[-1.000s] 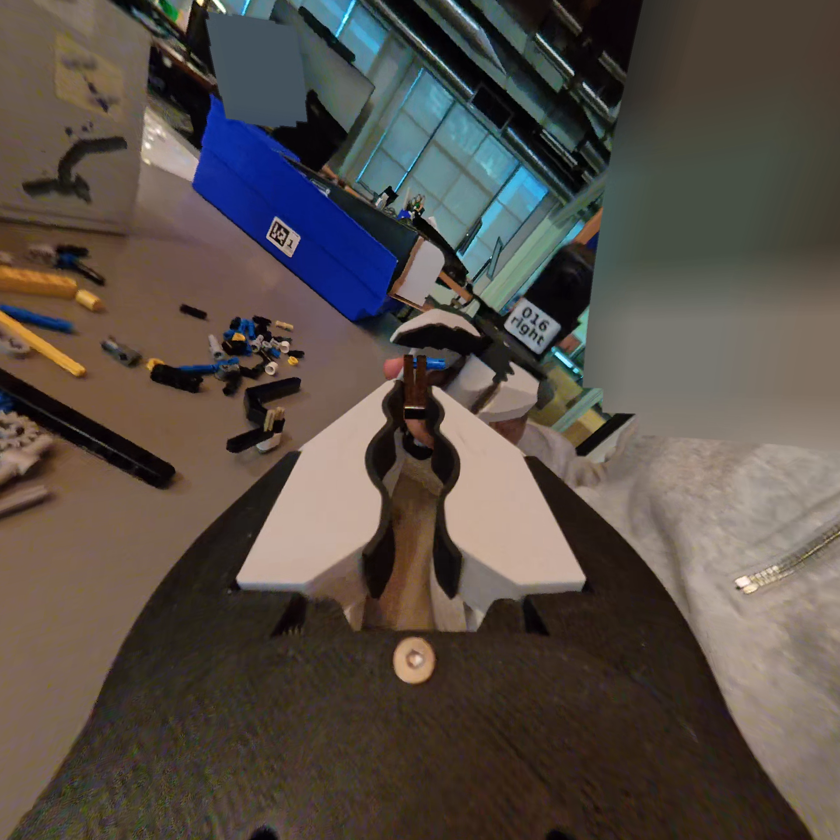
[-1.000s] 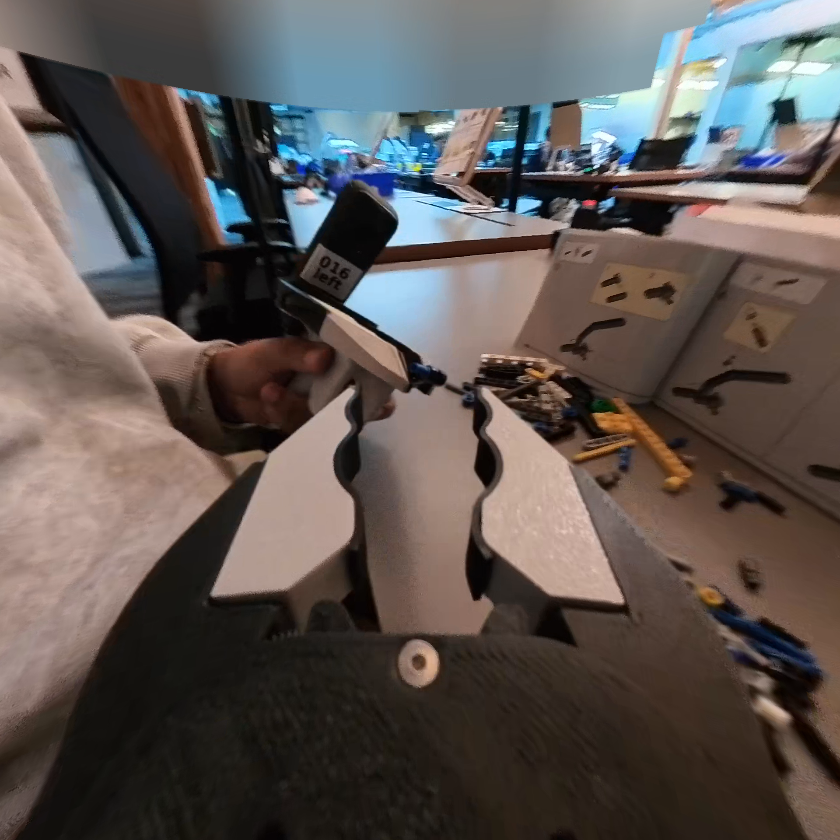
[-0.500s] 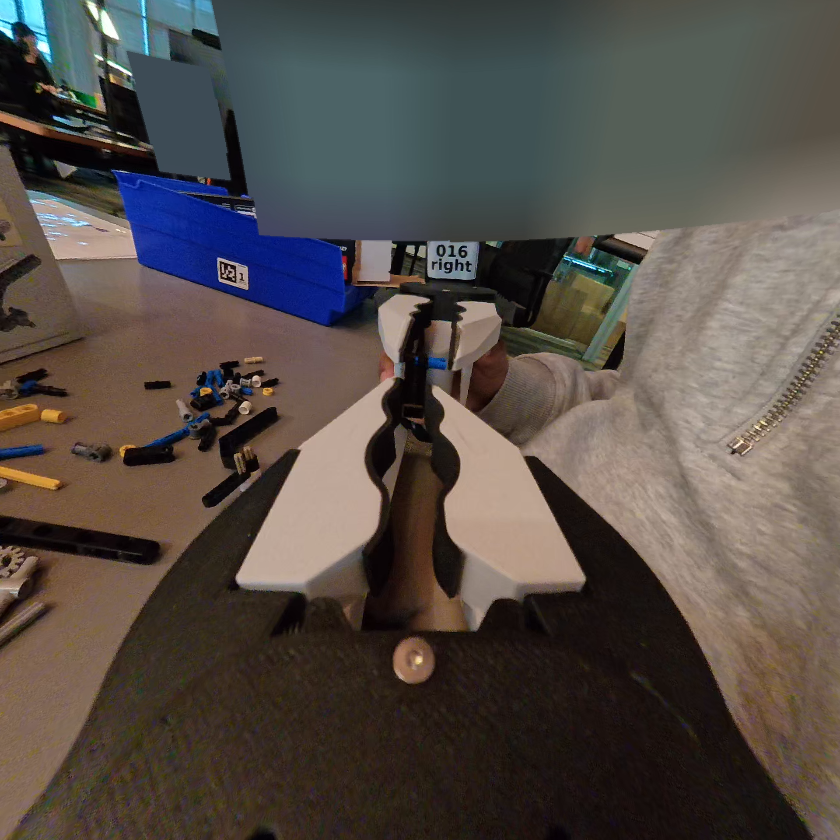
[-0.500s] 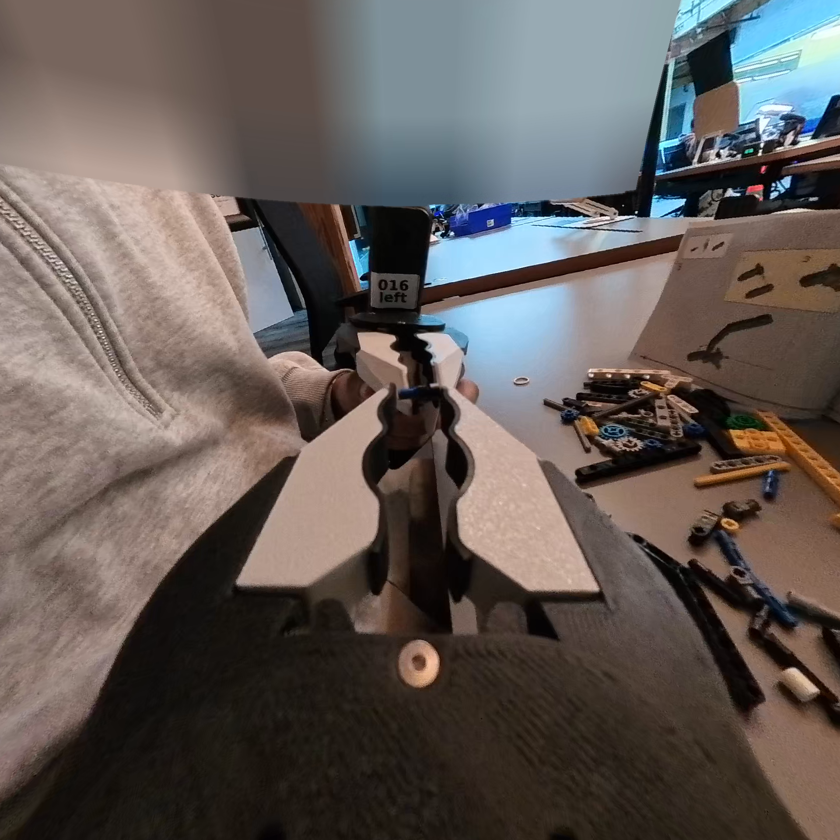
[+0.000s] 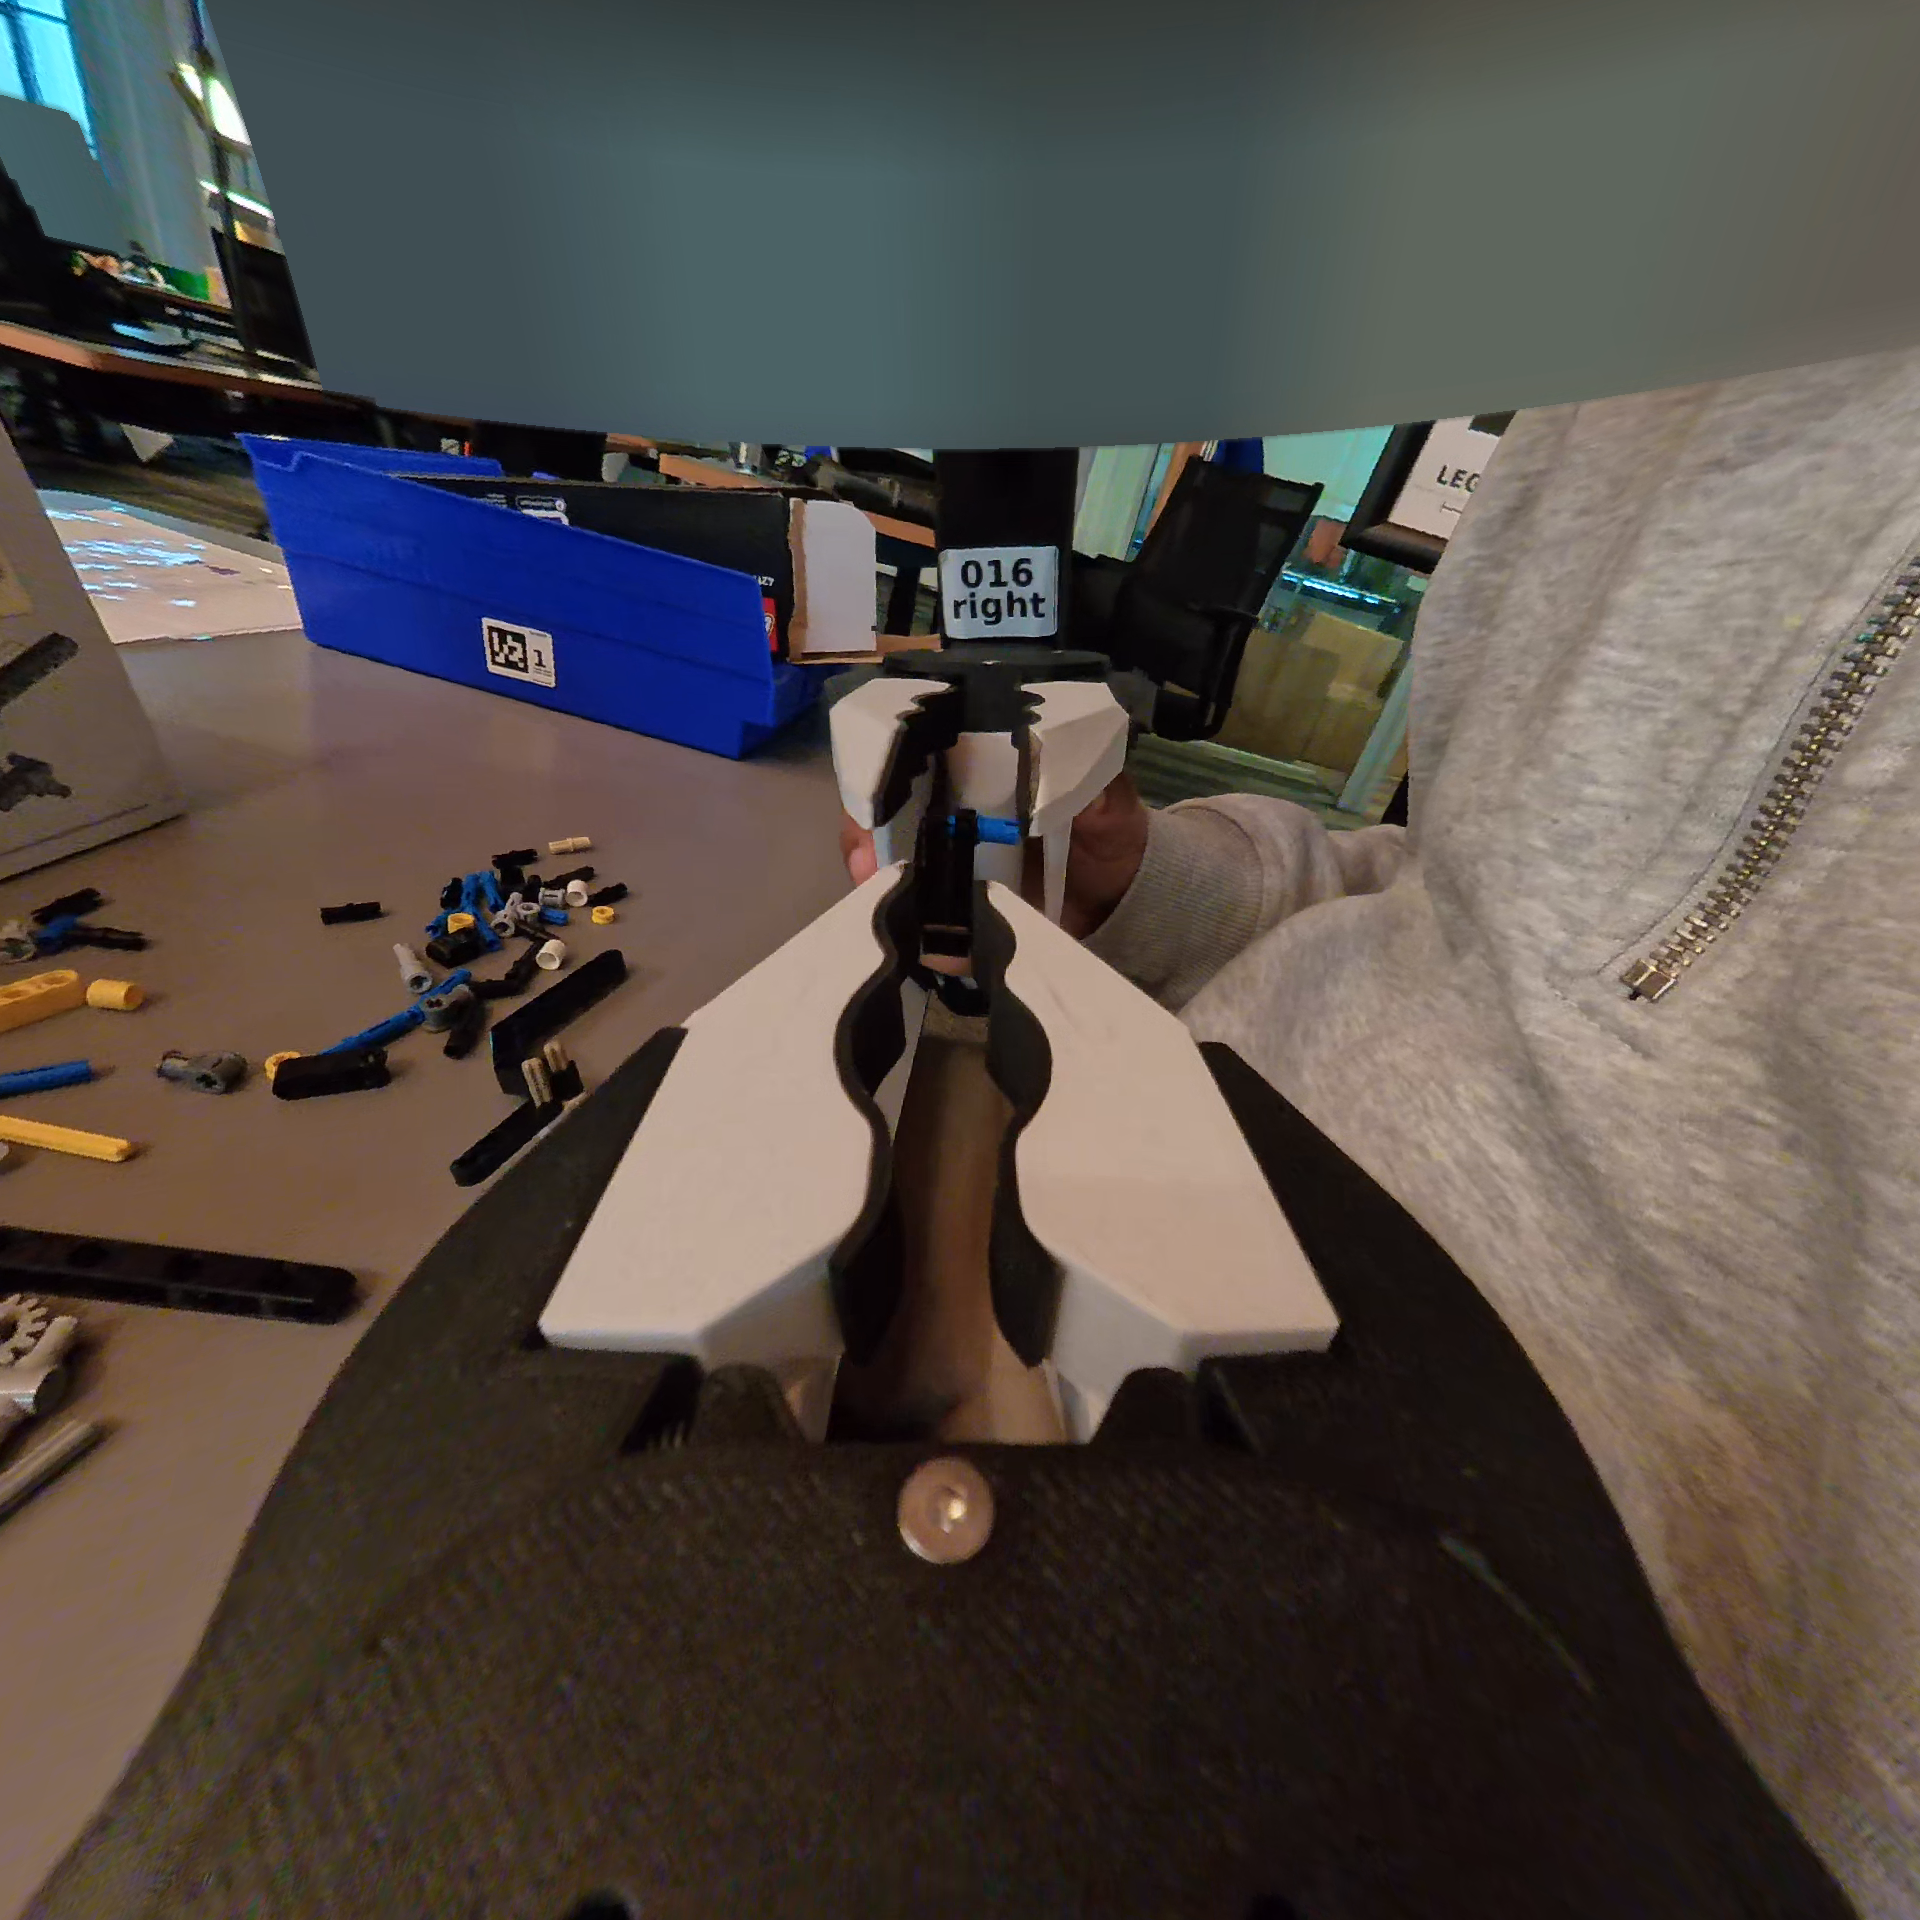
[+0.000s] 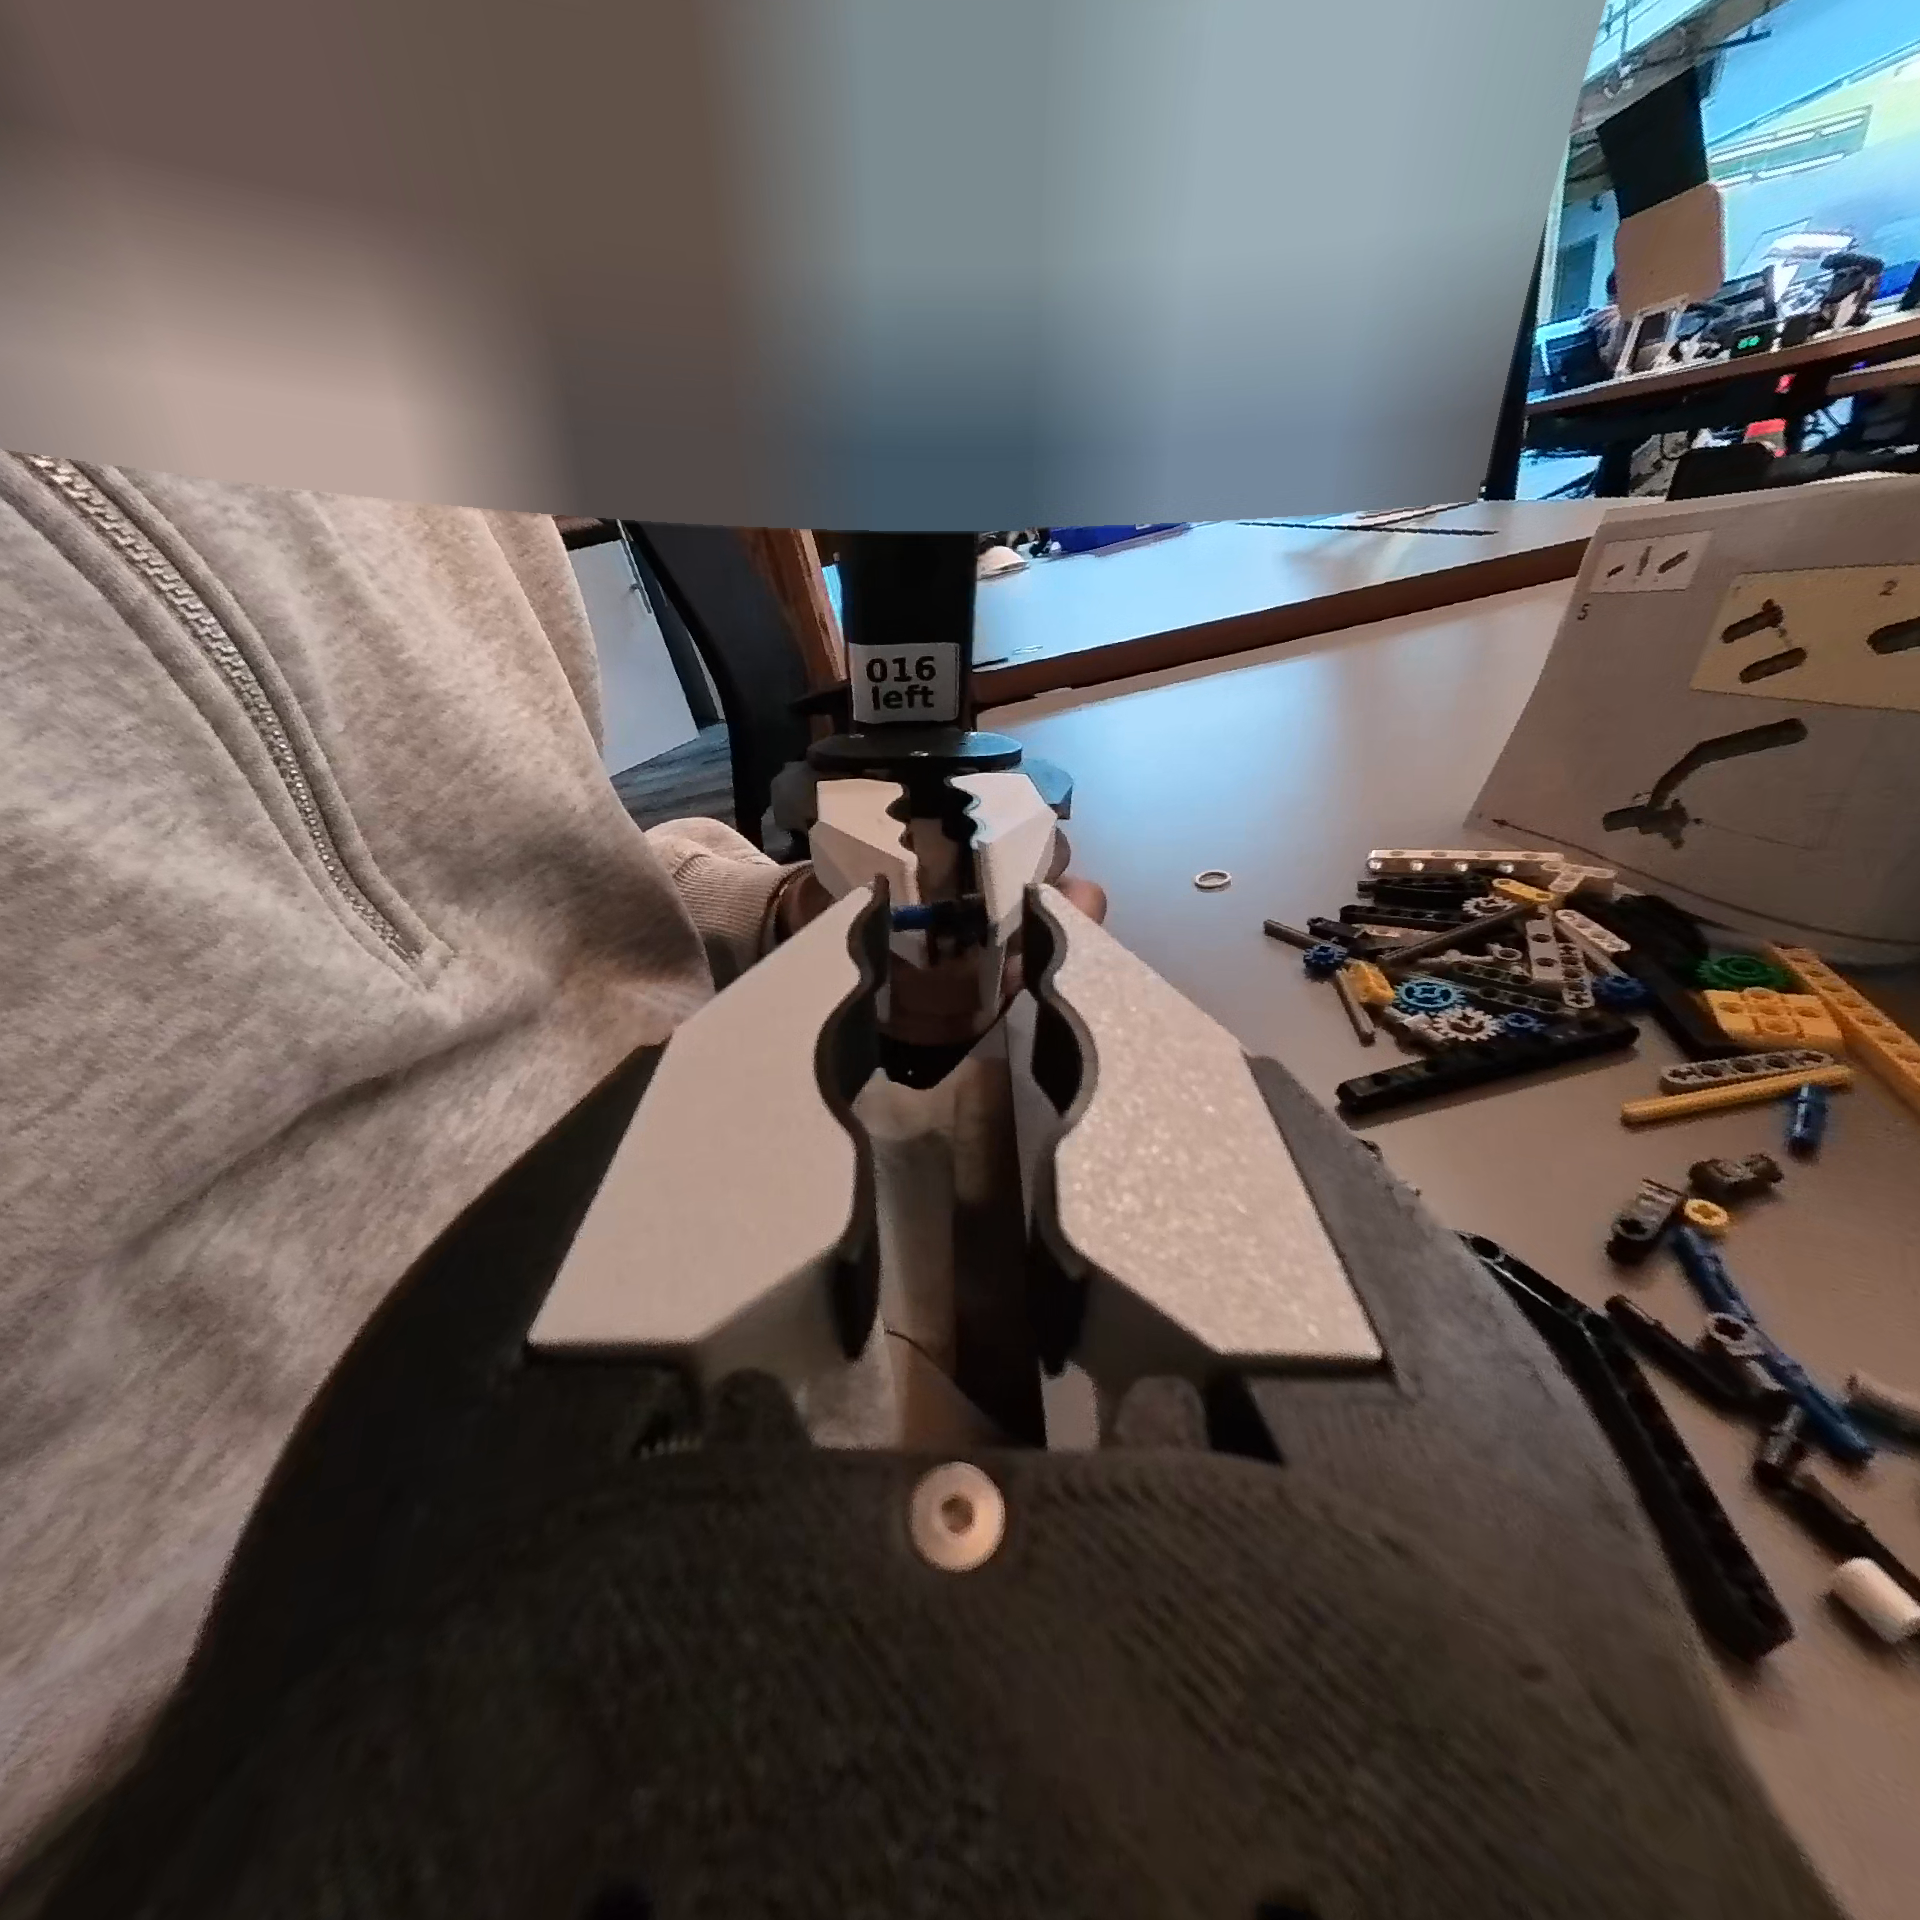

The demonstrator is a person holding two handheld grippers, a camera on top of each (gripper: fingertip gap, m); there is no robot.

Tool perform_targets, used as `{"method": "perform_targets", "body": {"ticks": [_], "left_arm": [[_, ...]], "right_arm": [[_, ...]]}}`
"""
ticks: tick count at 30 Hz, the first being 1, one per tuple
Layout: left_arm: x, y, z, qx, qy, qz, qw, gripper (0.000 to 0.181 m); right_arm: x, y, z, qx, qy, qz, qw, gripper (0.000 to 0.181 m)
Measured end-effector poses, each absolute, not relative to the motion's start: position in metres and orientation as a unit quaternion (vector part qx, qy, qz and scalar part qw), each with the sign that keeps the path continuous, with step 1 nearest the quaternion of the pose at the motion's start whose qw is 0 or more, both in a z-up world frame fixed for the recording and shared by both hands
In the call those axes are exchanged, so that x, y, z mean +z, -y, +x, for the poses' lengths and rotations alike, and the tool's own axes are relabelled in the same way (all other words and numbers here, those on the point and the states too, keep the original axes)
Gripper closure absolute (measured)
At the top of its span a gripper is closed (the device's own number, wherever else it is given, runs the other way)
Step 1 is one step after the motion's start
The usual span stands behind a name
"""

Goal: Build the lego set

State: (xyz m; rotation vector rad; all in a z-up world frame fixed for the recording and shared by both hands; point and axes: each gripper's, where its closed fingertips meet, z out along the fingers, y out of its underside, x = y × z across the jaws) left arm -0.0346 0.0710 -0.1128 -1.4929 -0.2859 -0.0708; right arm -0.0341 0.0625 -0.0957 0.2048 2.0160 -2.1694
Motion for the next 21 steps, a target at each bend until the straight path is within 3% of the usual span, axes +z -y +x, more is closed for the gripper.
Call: {"method": "perform_targets", "body": {"ticks": [21], "left_arm": [[-0.1056,-0.0716,-0.0323,0.041,0.097,-0.679,0.727,0.174]], "right_arm": [[-0.0928,-0.0639,-0.0257,-0.725,-0.686,0.030,0.061,0.165]]}}
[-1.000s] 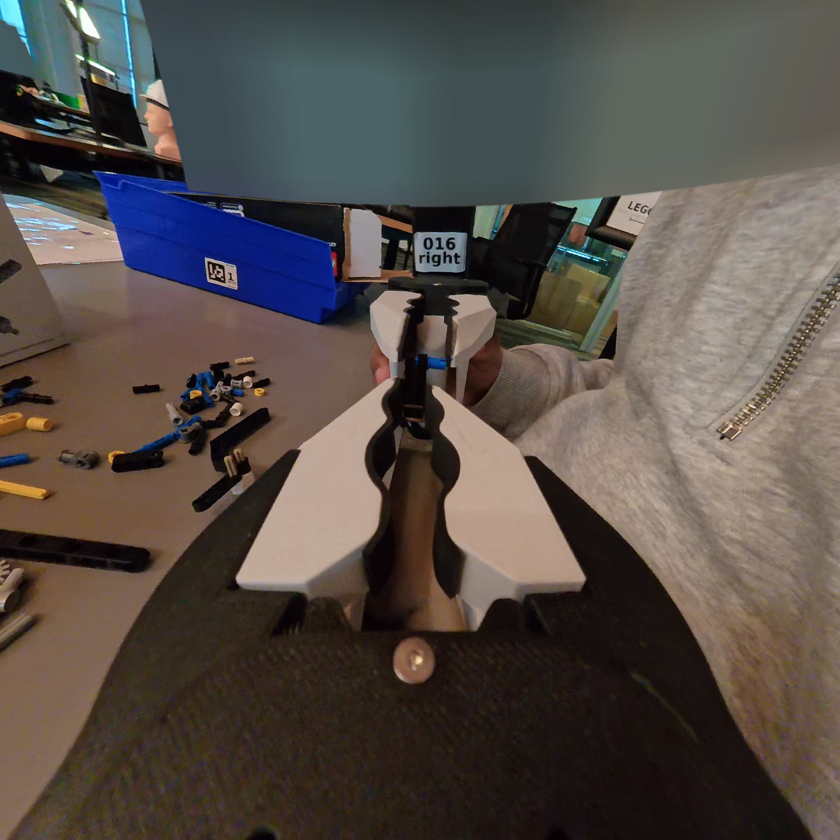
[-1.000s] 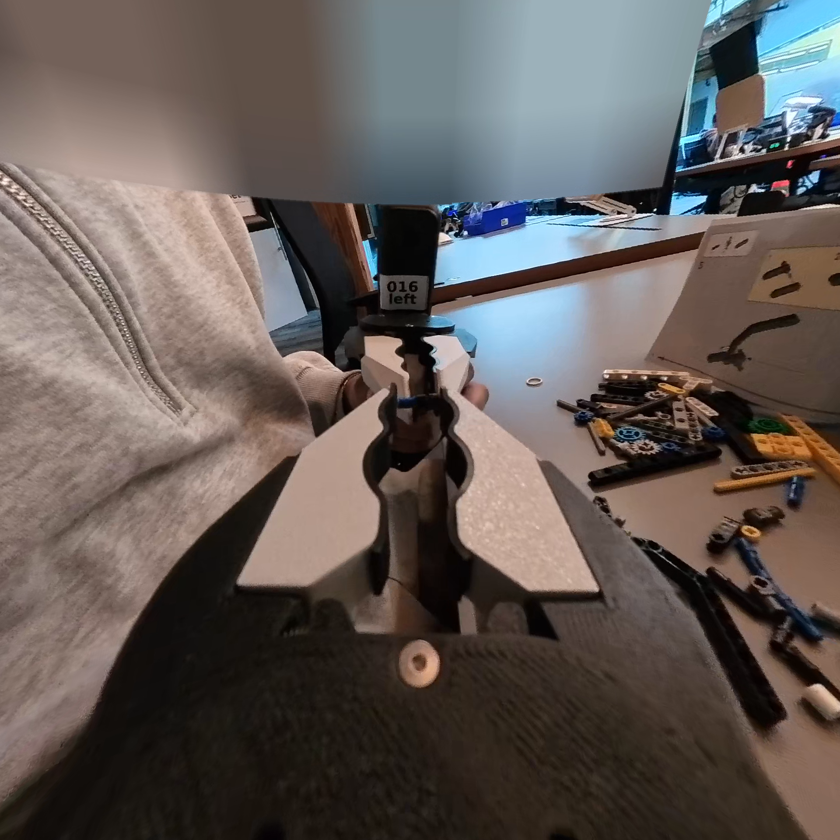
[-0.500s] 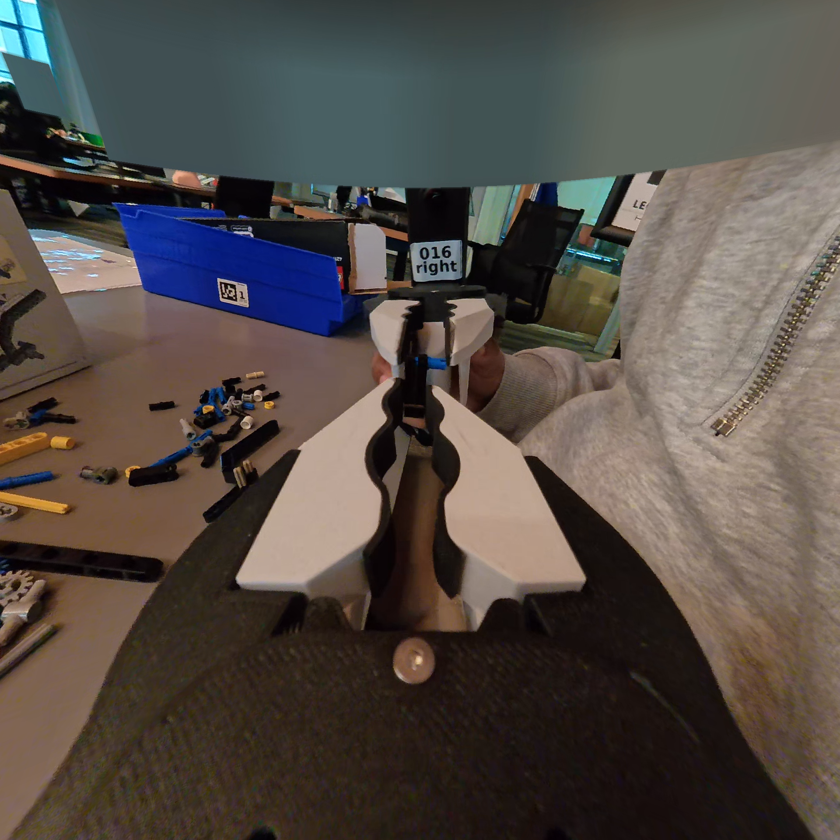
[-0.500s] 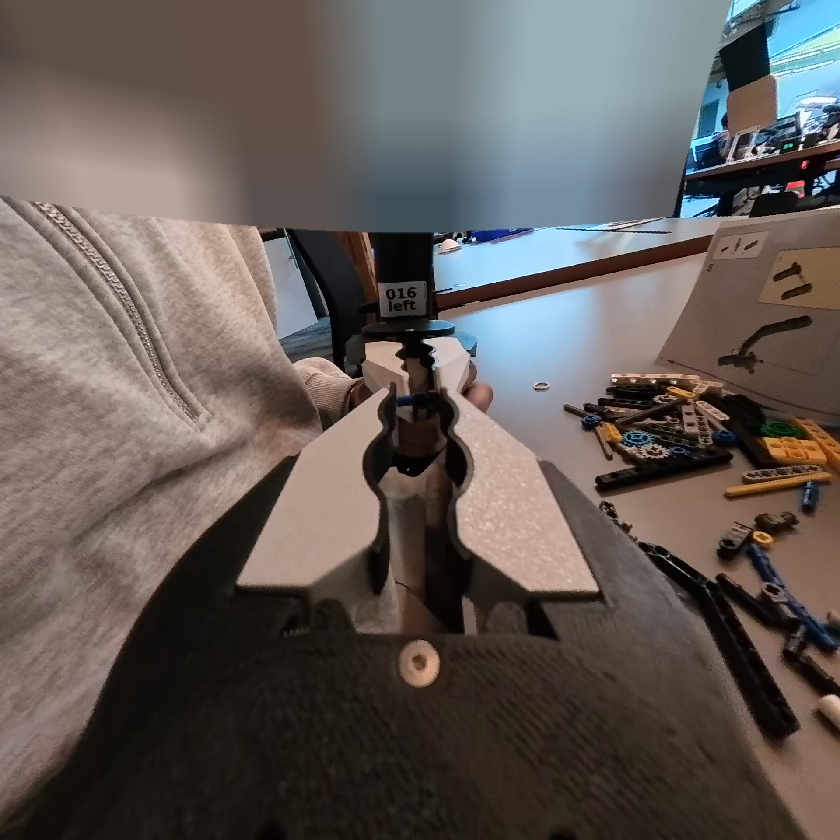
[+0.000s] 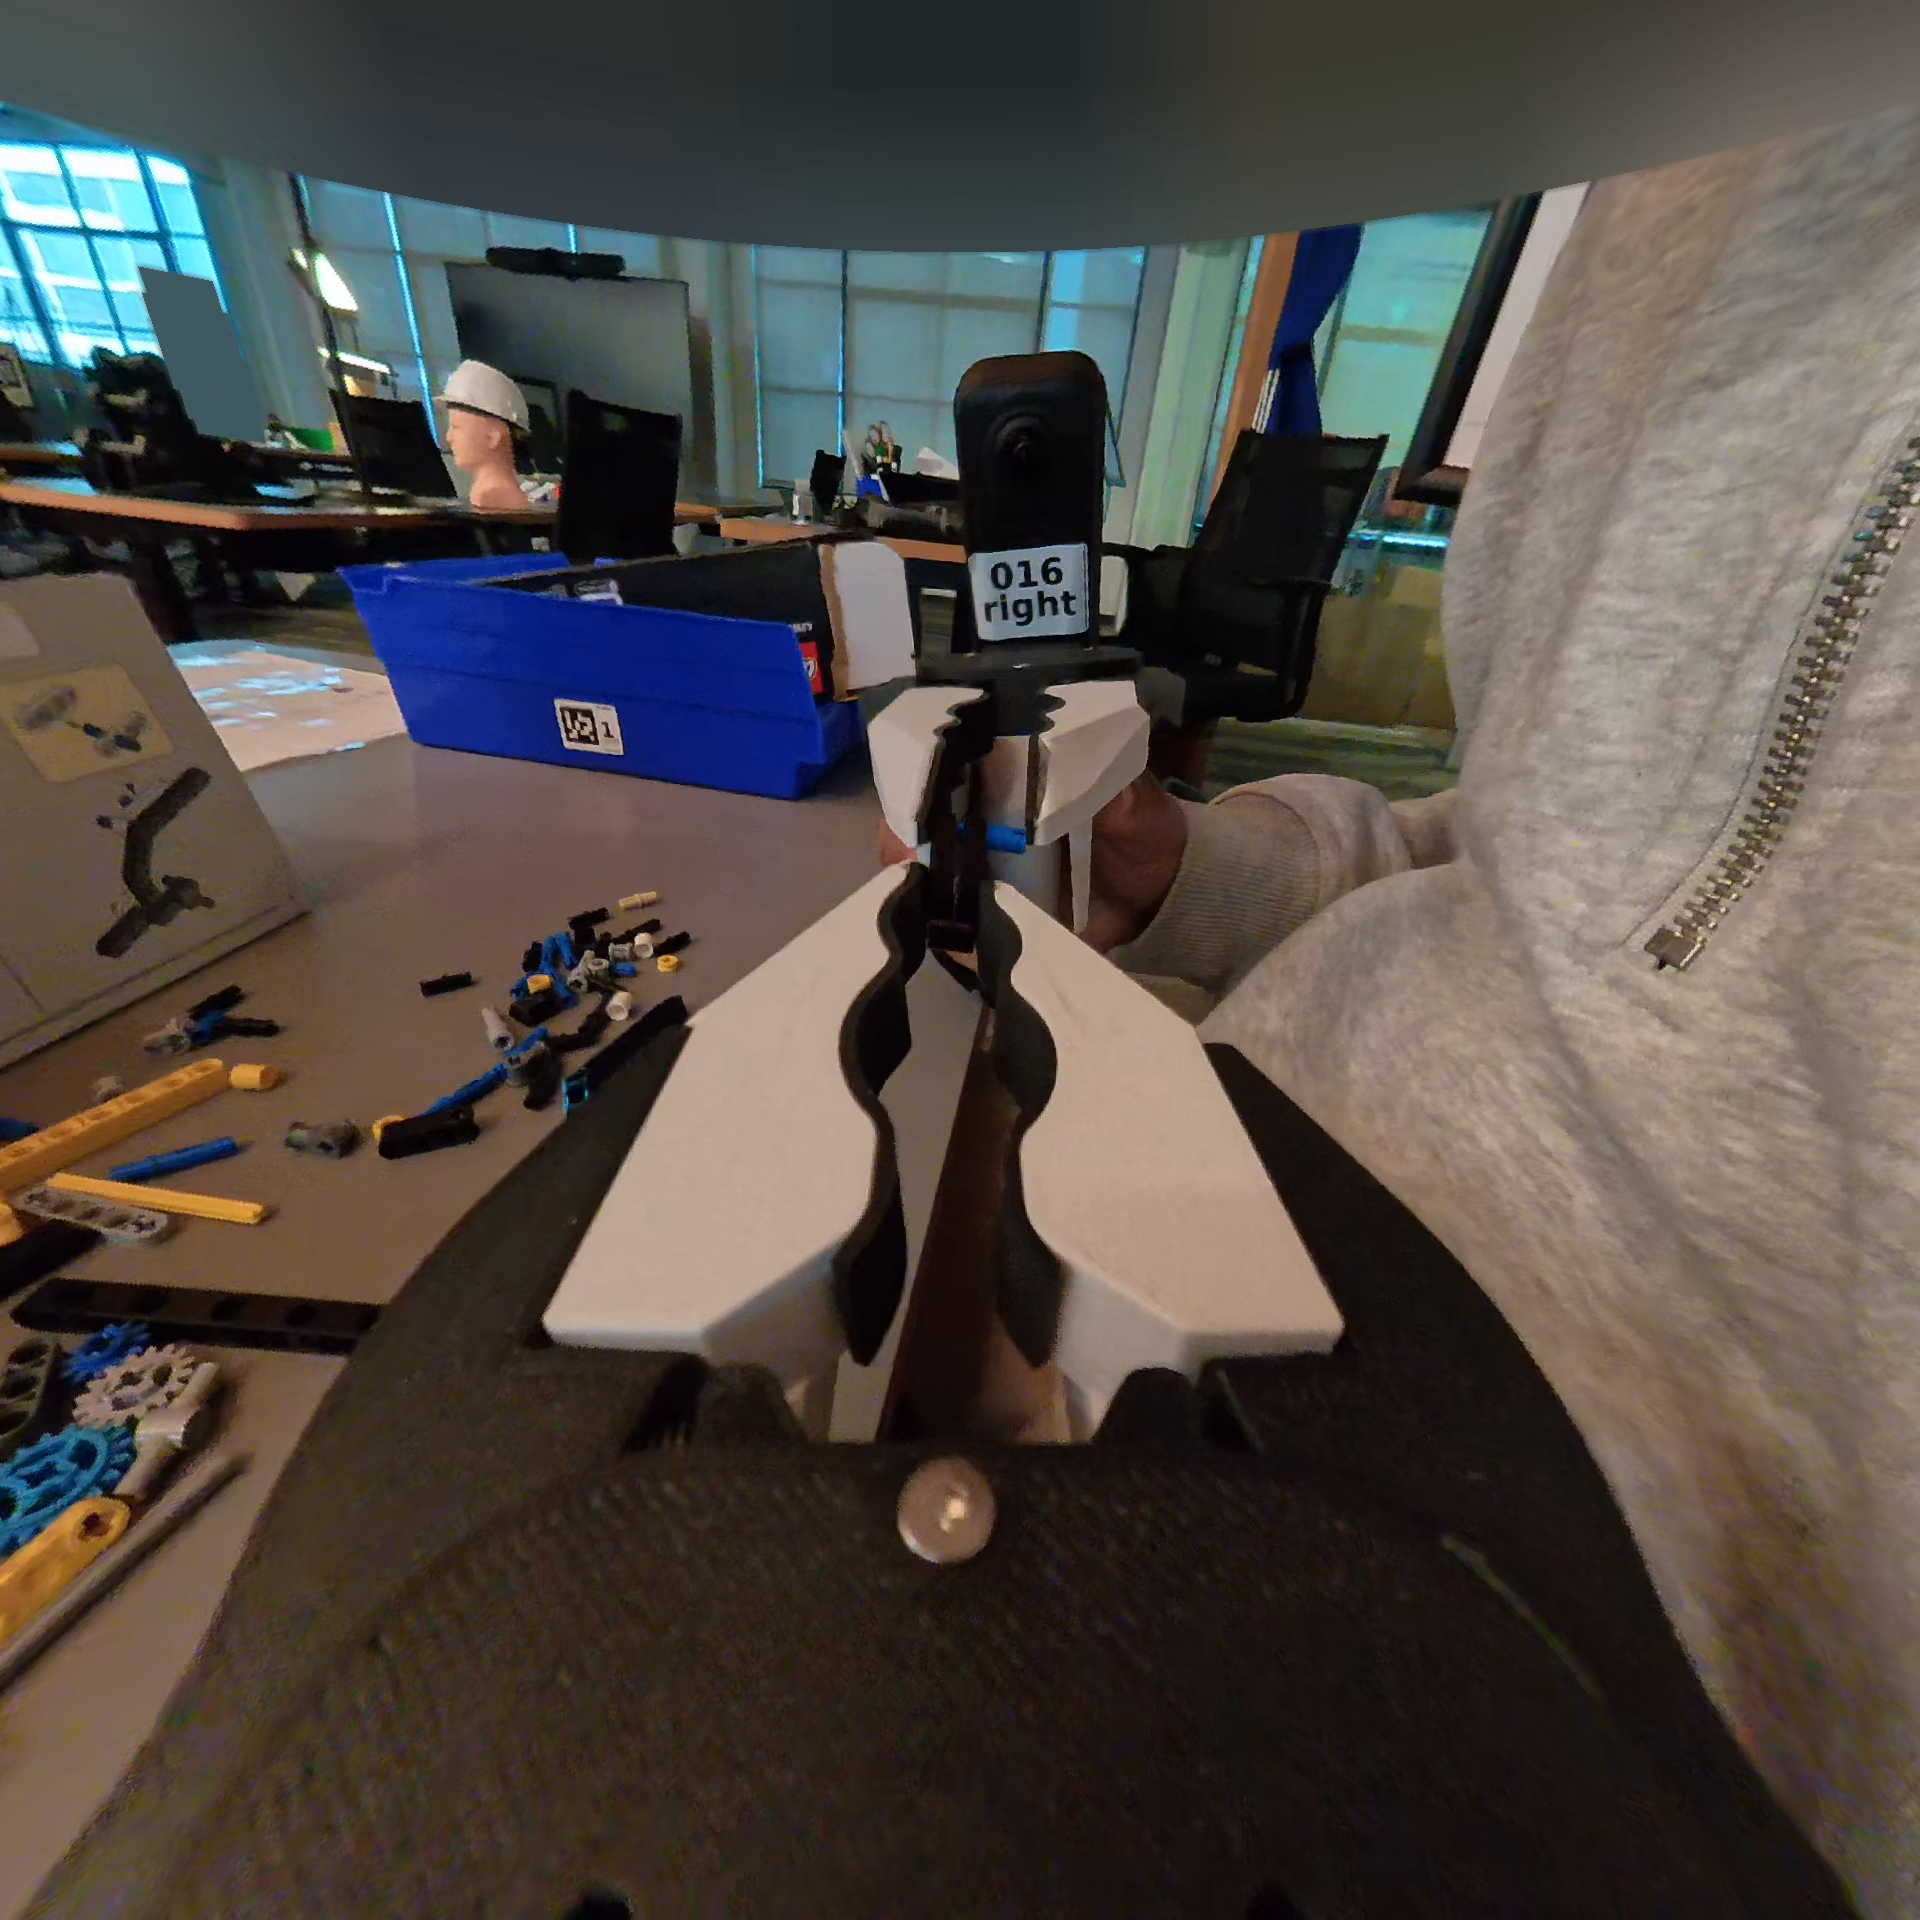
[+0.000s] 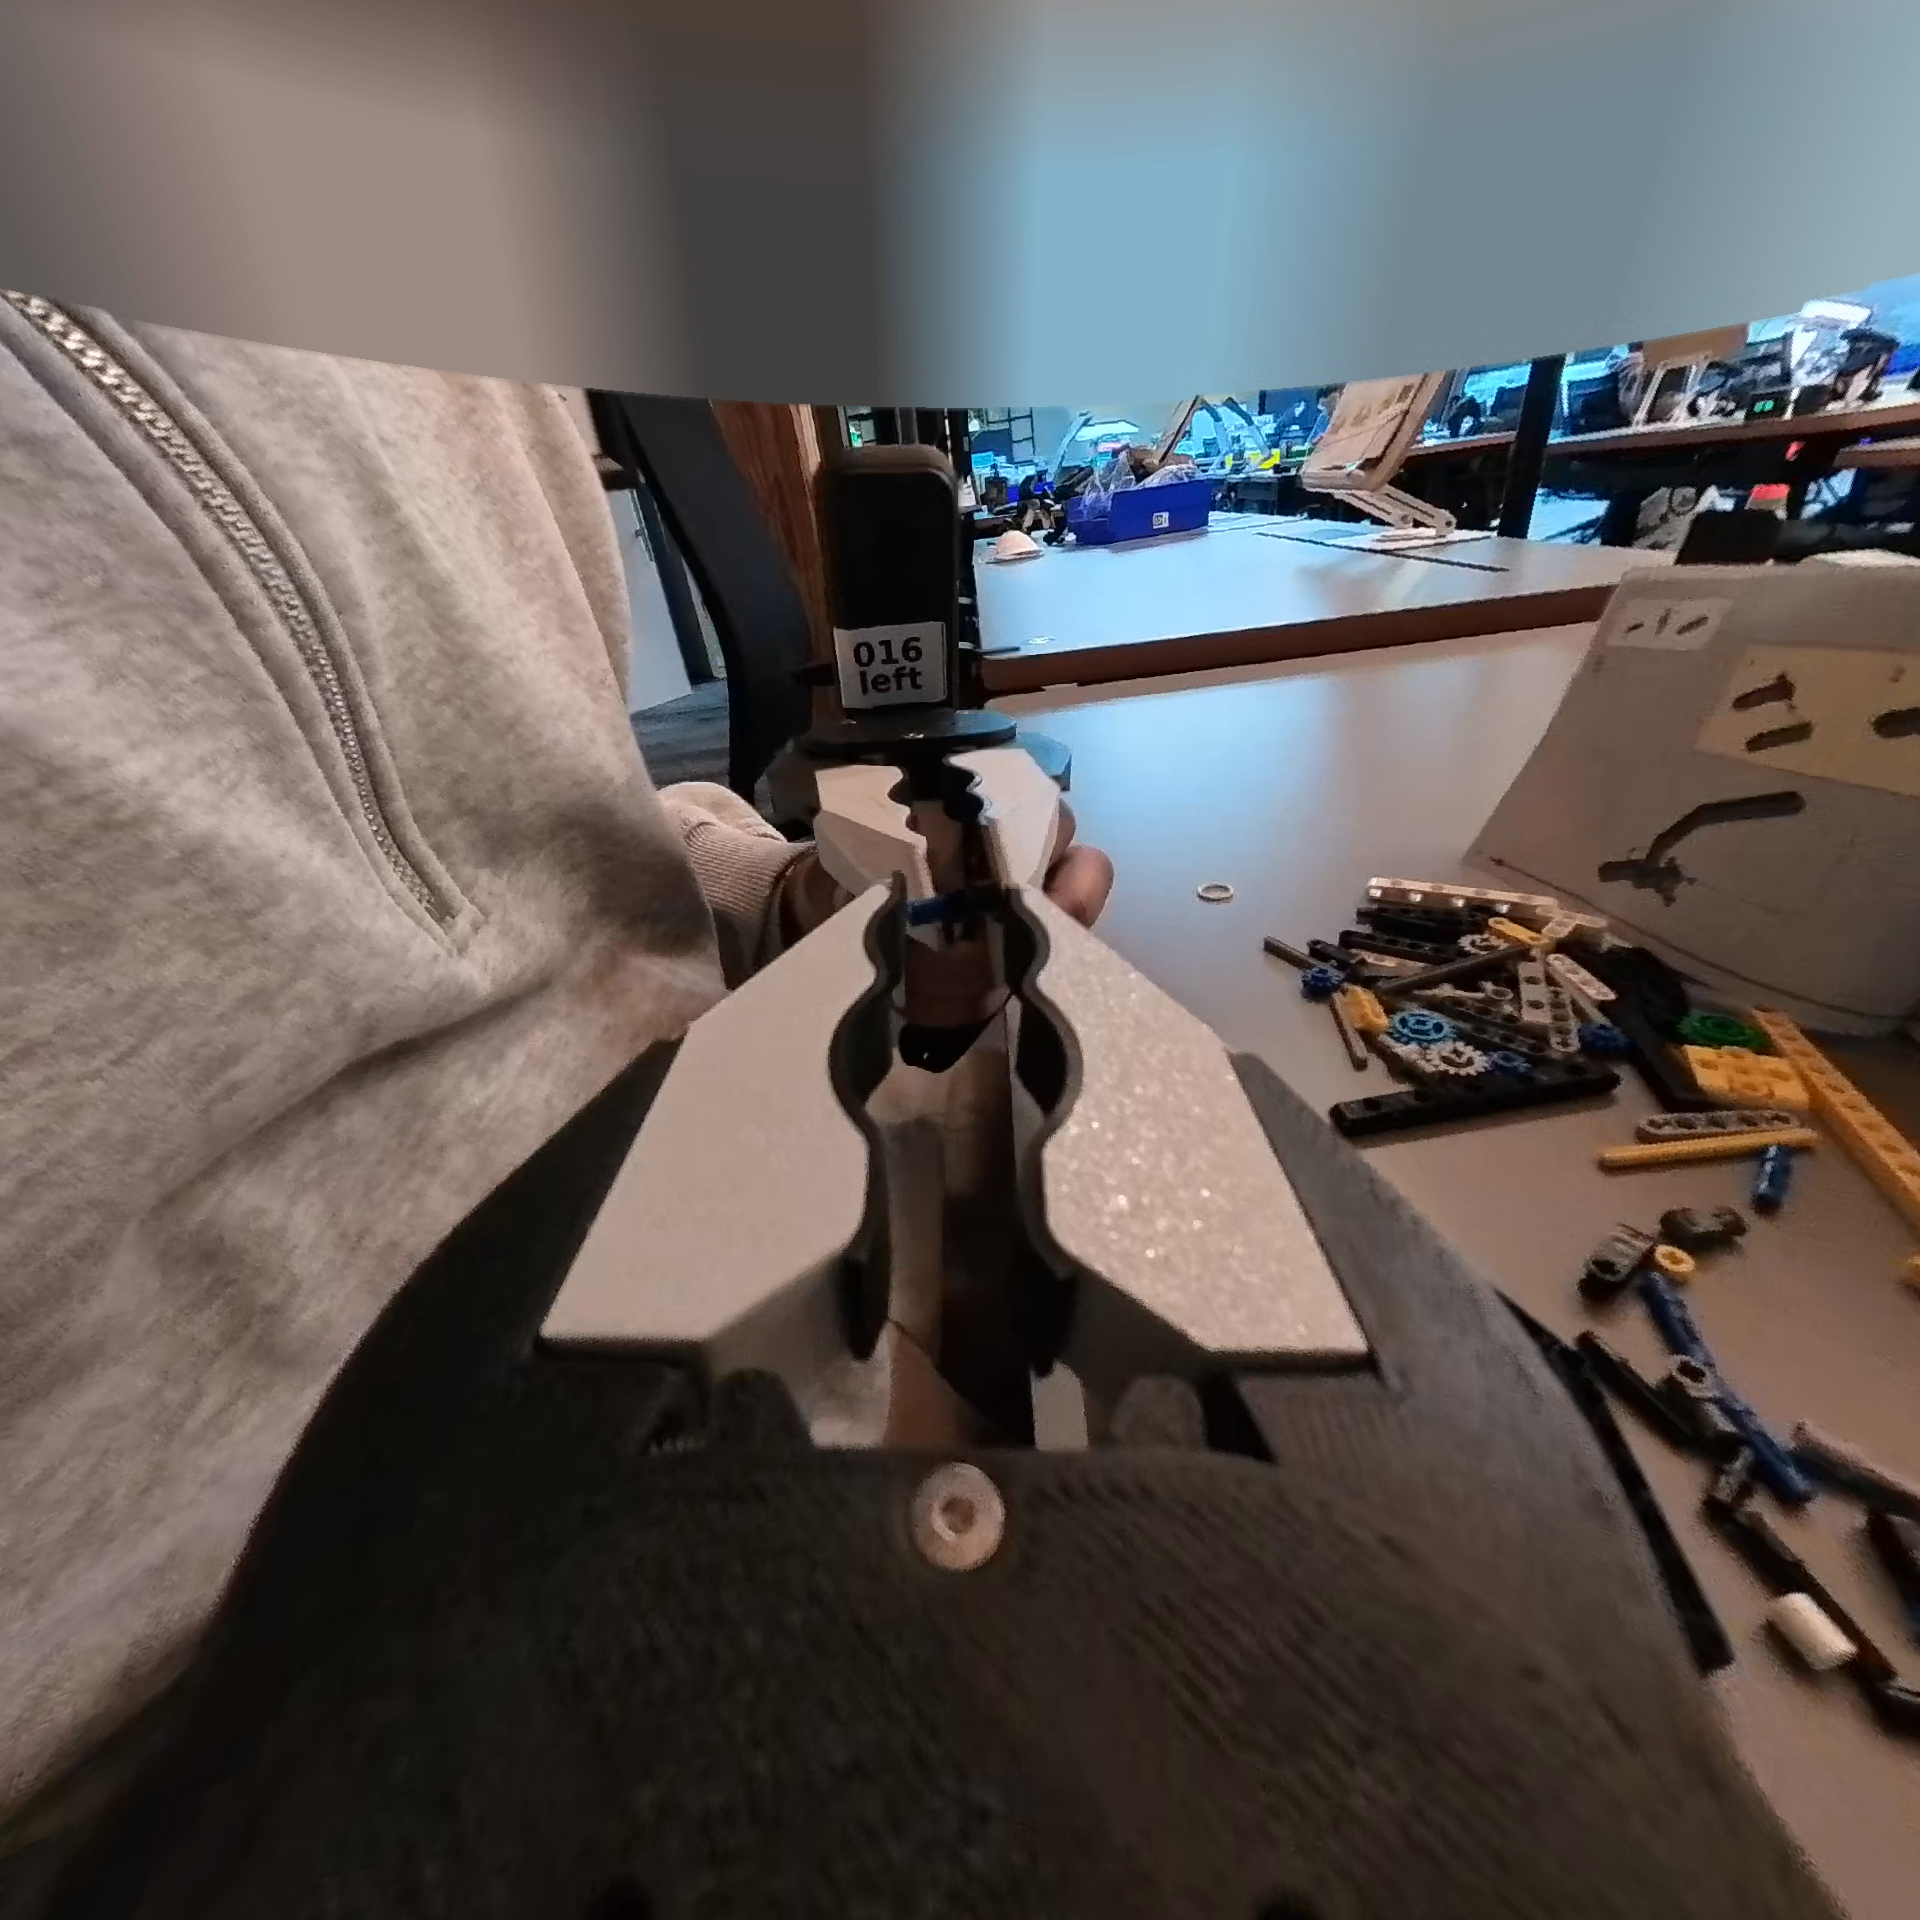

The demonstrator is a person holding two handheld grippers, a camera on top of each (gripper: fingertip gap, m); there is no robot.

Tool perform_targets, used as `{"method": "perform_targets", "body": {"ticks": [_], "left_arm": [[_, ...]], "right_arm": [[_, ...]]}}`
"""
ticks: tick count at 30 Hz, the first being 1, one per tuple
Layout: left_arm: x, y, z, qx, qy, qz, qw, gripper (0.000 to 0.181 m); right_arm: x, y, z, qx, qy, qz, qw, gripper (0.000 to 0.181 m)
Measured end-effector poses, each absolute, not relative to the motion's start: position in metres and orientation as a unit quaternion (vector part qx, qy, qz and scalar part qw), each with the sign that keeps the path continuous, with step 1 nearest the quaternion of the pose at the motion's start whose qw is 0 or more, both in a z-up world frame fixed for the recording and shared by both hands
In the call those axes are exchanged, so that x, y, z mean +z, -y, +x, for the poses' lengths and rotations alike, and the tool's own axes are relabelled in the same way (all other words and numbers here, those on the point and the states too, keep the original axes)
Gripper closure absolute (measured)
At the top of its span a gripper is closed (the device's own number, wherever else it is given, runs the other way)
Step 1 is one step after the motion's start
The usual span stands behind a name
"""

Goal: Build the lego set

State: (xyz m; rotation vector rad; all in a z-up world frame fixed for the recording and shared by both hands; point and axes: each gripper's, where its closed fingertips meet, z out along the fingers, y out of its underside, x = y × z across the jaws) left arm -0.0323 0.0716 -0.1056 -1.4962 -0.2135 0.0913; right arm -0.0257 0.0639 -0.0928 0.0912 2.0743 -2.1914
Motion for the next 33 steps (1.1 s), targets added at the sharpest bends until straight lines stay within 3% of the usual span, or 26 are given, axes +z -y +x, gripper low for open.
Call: {"method": "perform_targets", "body": {"ticks": [30,33], "left_arm": [[-0.100,-0.069,-0.035,0.086,0.086,-0.681,0.722,0.175],[-0.100,-0.069,-0.035,0.092,0.085,-0.681,0.721,0.175]], "right_arm": [[-0.088,-0.060,-0.030,-0.736,-0.677,0.021,0.019,0.167],[-0.088,-0.062,-0.037,-0.736,-0.676,0.034,0.005,0.152]]}}
